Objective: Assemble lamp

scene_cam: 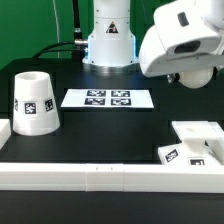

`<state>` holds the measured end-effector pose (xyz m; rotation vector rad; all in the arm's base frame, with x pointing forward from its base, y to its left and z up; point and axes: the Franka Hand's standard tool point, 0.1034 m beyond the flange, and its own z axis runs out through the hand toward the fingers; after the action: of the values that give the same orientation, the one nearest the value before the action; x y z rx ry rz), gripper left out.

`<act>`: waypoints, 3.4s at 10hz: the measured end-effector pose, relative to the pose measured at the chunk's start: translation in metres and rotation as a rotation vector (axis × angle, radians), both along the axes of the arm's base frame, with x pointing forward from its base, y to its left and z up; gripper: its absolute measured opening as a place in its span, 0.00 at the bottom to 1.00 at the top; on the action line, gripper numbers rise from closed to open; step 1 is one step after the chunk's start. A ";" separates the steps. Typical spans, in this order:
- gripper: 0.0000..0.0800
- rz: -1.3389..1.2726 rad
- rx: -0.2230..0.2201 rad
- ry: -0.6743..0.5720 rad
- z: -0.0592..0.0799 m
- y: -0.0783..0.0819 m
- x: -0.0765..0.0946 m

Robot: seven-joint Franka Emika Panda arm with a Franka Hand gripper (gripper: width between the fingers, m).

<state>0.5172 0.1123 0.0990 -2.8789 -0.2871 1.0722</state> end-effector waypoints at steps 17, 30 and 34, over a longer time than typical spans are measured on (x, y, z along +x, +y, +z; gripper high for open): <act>0.72 -0.009 0.113 -1.114 0.049 -0.023 0.093; 0.72 0.032 0.123 -1.171 0.034 -0.025 0.118; 0.72 0.034 0.124 -1.165 0.024 -0.023 0.115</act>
Offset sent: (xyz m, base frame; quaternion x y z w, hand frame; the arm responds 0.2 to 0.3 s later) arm 0.0224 -0.0109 0.0451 0.0310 0.1632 -0.0340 0.9855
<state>0.6323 0.0896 0.1227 -2.9906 -0.3971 -0.7081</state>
